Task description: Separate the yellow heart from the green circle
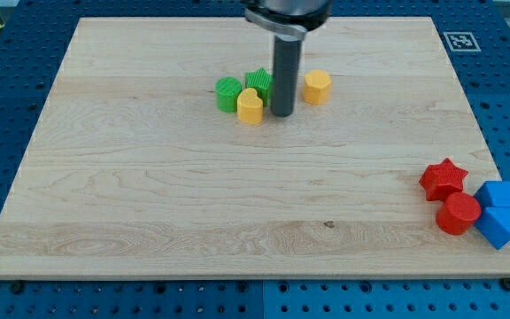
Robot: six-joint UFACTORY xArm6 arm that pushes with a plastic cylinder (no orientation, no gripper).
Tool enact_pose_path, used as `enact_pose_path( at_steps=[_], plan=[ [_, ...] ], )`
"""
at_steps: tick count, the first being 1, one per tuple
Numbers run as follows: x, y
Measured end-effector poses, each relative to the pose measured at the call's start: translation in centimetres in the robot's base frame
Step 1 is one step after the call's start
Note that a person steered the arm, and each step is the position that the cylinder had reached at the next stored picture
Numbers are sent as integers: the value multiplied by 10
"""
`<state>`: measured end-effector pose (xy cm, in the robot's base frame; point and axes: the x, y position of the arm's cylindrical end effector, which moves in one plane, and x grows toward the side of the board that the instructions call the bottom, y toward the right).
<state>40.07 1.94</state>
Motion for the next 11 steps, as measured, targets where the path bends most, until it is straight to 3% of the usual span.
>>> enact_pose_path(
  at_steps=[5,8,10,11],
  plan=[
    [3,-93],
    [-33,-92],
    [-39,-141],
    [-62,-145]
  ],
)
